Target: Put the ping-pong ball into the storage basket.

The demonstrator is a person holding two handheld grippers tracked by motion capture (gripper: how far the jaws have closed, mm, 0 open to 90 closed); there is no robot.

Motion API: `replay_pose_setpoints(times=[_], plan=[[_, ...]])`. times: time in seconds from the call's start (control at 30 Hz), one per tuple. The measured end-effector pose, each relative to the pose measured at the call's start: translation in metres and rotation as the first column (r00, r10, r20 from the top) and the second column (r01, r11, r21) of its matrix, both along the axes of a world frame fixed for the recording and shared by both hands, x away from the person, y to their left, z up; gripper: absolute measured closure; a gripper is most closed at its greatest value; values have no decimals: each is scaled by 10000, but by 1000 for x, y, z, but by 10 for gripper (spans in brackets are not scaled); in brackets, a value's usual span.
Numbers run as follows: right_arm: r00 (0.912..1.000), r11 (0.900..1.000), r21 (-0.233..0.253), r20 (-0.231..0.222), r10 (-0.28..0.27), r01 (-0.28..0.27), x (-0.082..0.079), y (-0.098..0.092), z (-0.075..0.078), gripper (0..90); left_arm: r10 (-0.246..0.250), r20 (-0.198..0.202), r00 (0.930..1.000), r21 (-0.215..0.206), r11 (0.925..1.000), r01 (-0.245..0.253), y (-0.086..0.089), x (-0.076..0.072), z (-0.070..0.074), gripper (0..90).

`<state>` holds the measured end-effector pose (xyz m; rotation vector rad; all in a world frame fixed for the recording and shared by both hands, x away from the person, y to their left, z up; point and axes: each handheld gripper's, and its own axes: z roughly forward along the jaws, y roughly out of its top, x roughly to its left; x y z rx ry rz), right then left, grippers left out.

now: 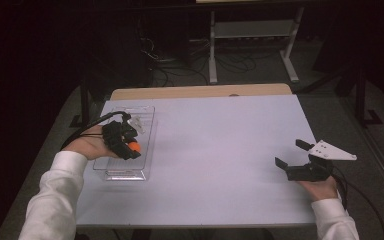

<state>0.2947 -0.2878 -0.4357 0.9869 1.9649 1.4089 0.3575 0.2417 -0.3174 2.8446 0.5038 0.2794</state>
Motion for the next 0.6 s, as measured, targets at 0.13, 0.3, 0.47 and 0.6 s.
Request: replay_pose_setpoints(times=[0.13, 0.3, 0.47, 0.6], plan=[[10000, 10000, -5, -12, -17, 17, 0, 0, 0, 0, 14, -21, 10000, -11, 10000, -14, 0, 1, -5, 508], [10000, 10000, 22, -6, -15, 15, -1, -1, 1, 0, -12, -220, 9998, 55, 10000, 14, -1, 1, -14, 508], [10000, 10000, 10, -7, -7, 7, 0, -1, 0, 0, 55, -386, 9992, 197, 9998, -47, -1, 3, -24, 509], [10000, 10000, 9, 9, -28, 28, 0, -2, 1, 0, 58, -456, 9989, 209, 9998, -48, 0, 4, -32, 508]])
